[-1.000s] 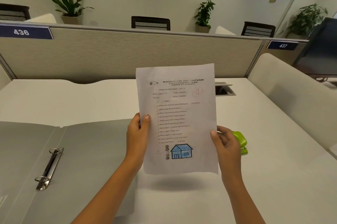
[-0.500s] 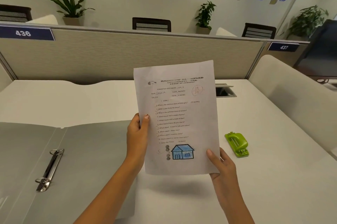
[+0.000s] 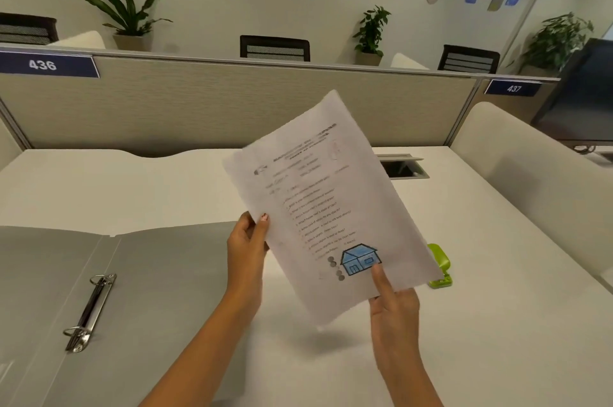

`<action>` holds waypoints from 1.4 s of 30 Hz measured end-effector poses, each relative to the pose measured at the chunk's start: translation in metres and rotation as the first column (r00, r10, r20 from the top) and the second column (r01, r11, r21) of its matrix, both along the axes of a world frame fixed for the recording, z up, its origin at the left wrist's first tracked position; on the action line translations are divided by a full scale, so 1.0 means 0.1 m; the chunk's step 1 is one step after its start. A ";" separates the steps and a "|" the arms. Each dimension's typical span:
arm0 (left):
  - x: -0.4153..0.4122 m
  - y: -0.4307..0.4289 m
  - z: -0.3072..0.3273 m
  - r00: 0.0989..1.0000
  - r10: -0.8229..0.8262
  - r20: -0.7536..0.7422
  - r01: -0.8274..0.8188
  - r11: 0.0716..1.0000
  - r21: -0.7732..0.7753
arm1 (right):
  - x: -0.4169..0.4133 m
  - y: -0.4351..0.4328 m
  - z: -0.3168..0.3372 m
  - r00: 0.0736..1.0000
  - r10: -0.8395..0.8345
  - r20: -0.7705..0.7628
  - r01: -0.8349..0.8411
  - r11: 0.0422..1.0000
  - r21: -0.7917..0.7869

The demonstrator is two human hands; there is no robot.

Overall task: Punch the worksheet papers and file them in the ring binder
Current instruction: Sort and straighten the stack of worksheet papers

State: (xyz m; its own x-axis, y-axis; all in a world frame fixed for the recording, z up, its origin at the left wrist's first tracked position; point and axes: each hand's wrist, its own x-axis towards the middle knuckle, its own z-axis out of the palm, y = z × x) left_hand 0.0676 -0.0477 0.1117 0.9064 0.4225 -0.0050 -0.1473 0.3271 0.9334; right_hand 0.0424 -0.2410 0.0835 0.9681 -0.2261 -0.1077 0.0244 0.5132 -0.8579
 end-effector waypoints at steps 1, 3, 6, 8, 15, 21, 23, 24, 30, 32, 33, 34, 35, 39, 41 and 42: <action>0.02 0.07 0.02 1.000 0.016 0.011 -0.016 1.000 -0.027 | 0.03 -0.06 0.03 1.000 -0.020 0.008 0.021 0.997 -0.077; 0.07 0.23 0.05 0.997 0.071 0.025 -0.070 0.997 -0.045 | 0.08 -0.19 0.08 0.998 -0.062 0.027 0.066 0.977 -0.204; 0.12 0.46 0.06 0.993 0.106 0.047 -0.113 0.978 0.177 | 0.15 -0.40 0.14 0.989 -0.137 0.062 0.150 0.921 -0.359; 0.14 0.54 0.06 0.995 0.075 0.060 -0.092 0.922 0.375 | 0.19 -0.50 0.15 0.982 -0.174 0.074 0.189 0.887 -0.421; 0.14 0.40 -0.06 0.997 -0.029 0.078 -0.015 0.857 0.515 | 0.27 -0.55 0.10 0.954 -0.209 0.216 0.297 0.769 -0.567; 0.04 0.22 -0.31 0.999 0.039 0.030 -0.048 0.904 0.426 | 0.18 -0.52 -0.13 0.949 -0.232 0.216 0.314 0.772 -0.553; -0.02 0.18 -0.43 0.999 0.034 0.014 -0.037 0.914 0.405 | 0.14 -0.51 -0.26 0.959 -0.222 0.179 0.285 0.767 -0.576; -0.04 0.16 -0.47 0.999 0.035 0.004 -0.033 0.915 0.402 | 0.13 -0.50 -0.31 0.961 -0.226 0.160 0.277 0.757 -0.591; -0.08 0.10 -0.47 0.993 0.117 0.026 -0.116 0.892 0.437 | 0.13 -0.52 -0.33 0.938 -0.297 0.180 0.344 0.731 -0.590; -0.08 0.09 -0.47 0.992 0.123 0.037 -0.127 0.886 0.447 | 0.13 -0.51 -0.32 0.931 -0.303 0.204 0.364 0.714 -0.599; -0.09 0.09 -0.49 0.992 0.124 0.032 -0.125 0.885 0.449 | 0.13 -0.50 -0.33 0.929 -0.296 0.221 0.368 0.701 -0.611; -0.10 0.09 -0.51 0.992 0.122 0.024 -0.120 0.885 0.450 | 0.13 -0.49 -0.34 0.928 -0.282 0.244 0.372 0.685 -0.627; -0.11 0.10 -0.53 0.992 0.124 0.019 -0.119 0.882 0.455 | 0.13 -0.48 -0.35 0.927 -0.266 0.265 0.376 0.668 -0.643; -0.12 0.14 -0.47 0.987 0.152 0.058 -0.160 0.851 0.500 | 0.15 -0.50 -0.26 0.917 -0.255 0.307 0.398 0.647 -0.650; -0.09 0.16 -0.37 0.981 0.162 0.106 -0.193 0.834 0.517 | 0.16 -0.51 -0.17 0.903 -0.259 0.343 0.423 0.684 -0.595; -0.06 0.16 -0.30 0.977 0.168 0.135 -0.214 0.820 0.530 | 0.17 -0.51 -0.12 0.892 -0.269 0.363 0.442 0.692 -0.571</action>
